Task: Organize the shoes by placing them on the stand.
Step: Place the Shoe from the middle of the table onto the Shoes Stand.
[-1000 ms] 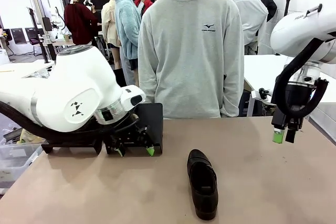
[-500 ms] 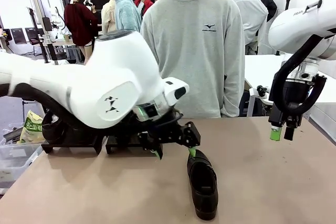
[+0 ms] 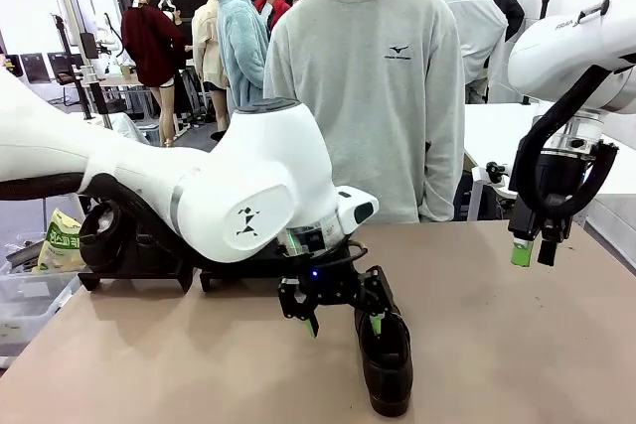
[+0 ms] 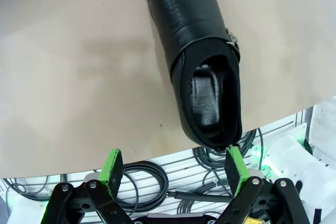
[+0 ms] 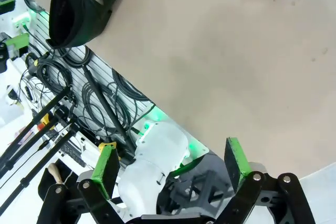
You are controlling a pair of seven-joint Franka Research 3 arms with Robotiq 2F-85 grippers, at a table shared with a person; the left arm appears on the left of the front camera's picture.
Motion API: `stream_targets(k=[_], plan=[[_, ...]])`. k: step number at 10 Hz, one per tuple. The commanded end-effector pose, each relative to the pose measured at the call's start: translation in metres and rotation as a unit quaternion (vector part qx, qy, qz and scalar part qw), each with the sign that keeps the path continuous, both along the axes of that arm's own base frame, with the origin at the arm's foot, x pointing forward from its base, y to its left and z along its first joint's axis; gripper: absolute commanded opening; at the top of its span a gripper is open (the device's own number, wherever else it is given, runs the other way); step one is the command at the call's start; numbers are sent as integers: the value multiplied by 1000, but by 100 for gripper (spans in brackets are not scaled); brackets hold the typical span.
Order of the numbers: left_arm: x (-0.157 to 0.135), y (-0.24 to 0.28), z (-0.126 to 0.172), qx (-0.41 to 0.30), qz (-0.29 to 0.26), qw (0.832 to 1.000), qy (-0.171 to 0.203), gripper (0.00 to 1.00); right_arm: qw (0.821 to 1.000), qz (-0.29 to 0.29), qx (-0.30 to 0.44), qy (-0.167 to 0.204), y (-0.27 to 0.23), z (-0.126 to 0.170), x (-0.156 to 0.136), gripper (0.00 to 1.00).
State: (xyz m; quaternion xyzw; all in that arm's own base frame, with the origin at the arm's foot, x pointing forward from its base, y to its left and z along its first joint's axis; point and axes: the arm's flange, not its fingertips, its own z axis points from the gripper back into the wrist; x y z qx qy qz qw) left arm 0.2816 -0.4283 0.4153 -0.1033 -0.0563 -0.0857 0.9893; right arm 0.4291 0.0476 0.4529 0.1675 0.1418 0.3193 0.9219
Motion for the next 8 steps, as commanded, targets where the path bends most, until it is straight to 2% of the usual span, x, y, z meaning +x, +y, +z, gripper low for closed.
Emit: stream_targets(k=[1, 8], plan=[[7, -14, -5, -15, 24, 999, -17, 100, 1000, -3, -9, 6, 0, 3, -1, 100], [35, -24, -60, -8, 74, 996, 41, 100, 1000, -3, -9, 6, 0, 3, -1, 100]])
